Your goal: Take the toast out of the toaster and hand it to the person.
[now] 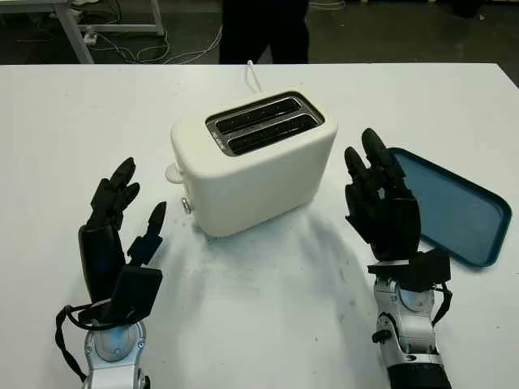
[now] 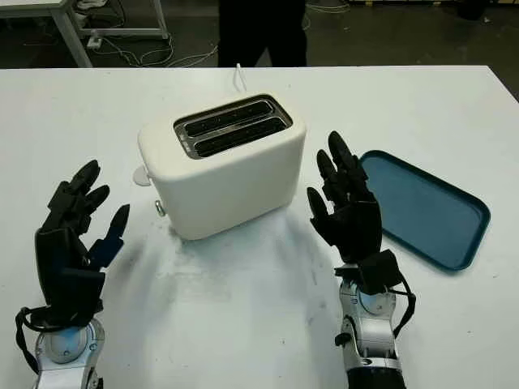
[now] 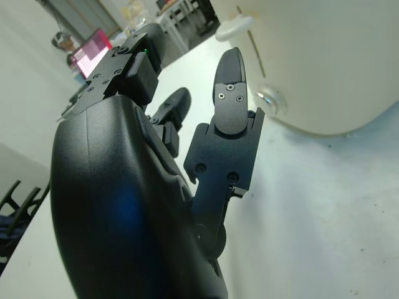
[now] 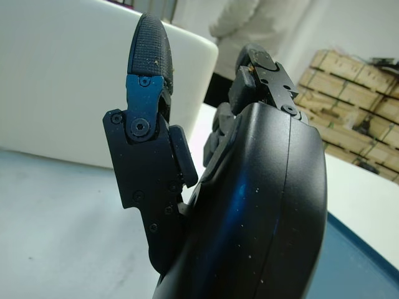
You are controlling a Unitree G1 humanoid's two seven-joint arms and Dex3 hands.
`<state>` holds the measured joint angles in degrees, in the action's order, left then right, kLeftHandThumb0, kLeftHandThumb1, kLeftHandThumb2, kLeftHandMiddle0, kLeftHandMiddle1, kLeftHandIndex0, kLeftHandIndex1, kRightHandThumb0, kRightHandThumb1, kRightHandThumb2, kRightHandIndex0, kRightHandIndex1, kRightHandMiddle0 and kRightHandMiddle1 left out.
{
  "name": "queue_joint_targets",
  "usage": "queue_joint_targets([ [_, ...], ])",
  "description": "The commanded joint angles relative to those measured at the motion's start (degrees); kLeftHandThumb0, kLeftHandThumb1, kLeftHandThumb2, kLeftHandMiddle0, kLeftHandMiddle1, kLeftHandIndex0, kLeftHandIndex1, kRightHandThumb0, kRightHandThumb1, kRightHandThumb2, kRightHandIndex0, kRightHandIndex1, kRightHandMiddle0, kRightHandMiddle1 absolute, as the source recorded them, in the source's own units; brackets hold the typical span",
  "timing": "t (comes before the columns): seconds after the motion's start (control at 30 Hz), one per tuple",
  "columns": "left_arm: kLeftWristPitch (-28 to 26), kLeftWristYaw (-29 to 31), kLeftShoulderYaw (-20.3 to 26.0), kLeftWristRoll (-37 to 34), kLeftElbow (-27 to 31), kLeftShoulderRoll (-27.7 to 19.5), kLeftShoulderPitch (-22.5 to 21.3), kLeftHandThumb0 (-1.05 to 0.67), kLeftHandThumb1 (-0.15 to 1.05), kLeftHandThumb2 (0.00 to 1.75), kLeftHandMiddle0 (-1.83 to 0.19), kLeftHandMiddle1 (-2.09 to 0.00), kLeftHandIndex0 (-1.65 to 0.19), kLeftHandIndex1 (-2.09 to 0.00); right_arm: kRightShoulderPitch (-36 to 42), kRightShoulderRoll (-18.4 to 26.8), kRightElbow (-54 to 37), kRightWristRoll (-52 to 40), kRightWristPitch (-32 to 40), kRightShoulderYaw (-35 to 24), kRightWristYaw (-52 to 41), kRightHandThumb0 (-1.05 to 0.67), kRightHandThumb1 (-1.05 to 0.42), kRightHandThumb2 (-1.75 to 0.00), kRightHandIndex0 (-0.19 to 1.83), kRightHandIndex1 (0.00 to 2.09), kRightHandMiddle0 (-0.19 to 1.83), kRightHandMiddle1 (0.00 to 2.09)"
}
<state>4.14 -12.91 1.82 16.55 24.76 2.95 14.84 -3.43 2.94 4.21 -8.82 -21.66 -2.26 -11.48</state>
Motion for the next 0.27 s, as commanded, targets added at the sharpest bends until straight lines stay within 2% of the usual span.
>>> queue_joint_targets([
  [0.0, -0.8, -0.1, 0.0, 0.4, 0.6, 0.2, 0.5, -0.31, 0.92, 0.37, -0.28, -0.52, -0.37, -0.17, 0.6, -0.1, -1.4, 0.6, 1.7, 0.2, 0.7, -0.67, -0.92, -0.44, 0.12, 0.01, 0.15, 0.0],
  [0.23, -1.7, 0.7, -0.2, -0.9, 1.1, 0.0, 0.4, -0.29, 0.92, 0.4, -0.28, -0.47, -0.37, -0.13, 0.7, 0.3, -2.4, 1.5, 2.8, 0.4, 1.2, -0.67, -0.92, -0.45, 0.13, 0.01, 0.15, 0.01],
])
